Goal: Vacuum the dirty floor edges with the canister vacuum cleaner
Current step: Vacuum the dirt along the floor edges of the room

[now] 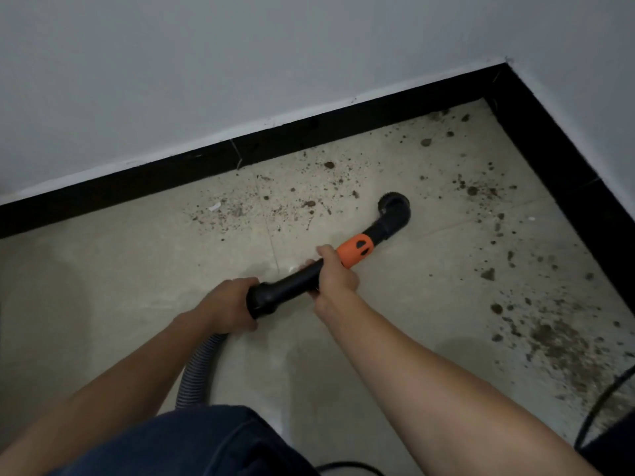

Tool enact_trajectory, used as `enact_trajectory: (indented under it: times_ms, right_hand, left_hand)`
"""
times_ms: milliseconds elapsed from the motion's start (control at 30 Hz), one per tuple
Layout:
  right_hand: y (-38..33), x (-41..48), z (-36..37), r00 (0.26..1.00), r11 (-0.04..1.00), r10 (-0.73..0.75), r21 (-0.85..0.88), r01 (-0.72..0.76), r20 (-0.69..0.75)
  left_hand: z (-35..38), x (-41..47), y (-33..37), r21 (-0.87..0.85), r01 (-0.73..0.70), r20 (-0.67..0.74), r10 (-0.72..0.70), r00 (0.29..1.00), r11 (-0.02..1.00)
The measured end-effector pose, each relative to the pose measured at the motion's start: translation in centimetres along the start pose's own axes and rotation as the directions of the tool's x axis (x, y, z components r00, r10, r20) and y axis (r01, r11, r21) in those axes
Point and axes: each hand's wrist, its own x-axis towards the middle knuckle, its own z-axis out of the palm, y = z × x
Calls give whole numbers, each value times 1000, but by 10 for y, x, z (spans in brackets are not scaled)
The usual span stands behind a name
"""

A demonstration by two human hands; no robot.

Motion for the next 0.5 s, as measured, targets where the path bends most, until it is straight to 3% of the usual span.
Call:
enact_trajectory:
  times_ms: [167,367,500]
  right_hand:
    - [-43,0,-64,981,973,-68,206,106,-180]
    - [-108,27,-51,986,947,-163,274,165,-34]
    - [-122,34,-72,977,930,-174,305,203,-121]
  left_hand:
    - [14,26,73,67,-193,101,185,977,979]
    - [10,50,117,-76,-185,52,189,981,980]
    - [9,55,143,-55,-234,94,239,967,971]
